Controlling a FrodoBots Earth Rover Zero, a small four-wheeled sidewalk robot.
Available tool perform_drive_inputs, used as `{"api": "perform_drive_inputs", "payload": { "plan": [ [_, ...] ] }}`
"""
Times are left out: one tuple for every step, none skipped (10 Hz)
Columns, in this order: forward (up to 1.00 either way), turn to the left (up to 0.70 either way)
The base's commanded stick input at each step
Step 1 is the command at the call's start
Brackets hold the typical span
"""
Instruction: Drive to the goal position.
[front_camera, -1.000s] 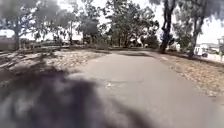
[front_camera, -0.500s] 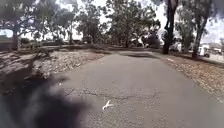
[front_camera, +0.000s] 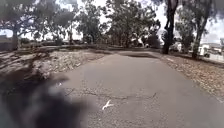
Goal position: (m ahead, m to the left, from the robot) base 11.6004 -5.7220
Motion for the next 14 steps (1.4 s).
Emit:
{"api": "perform_drive_inputs", "payload": {
  "plan": [
    [0.70,-0.35],
    [0.70,-0.35],
    [0.70,-0.03],
    [0.70,-0.09],
    [0.70,-0.16],
    [0.70,-0.22],
    [0.70,-0.03],
    [0.70,-0.02],
    [0.70,-0.01],
    [0.70,0.00],
    [0.70,-0.34],
    [0.70,-0.35],
    [0.70,-0.35],
    [0.70,0.00]
  ]
}}
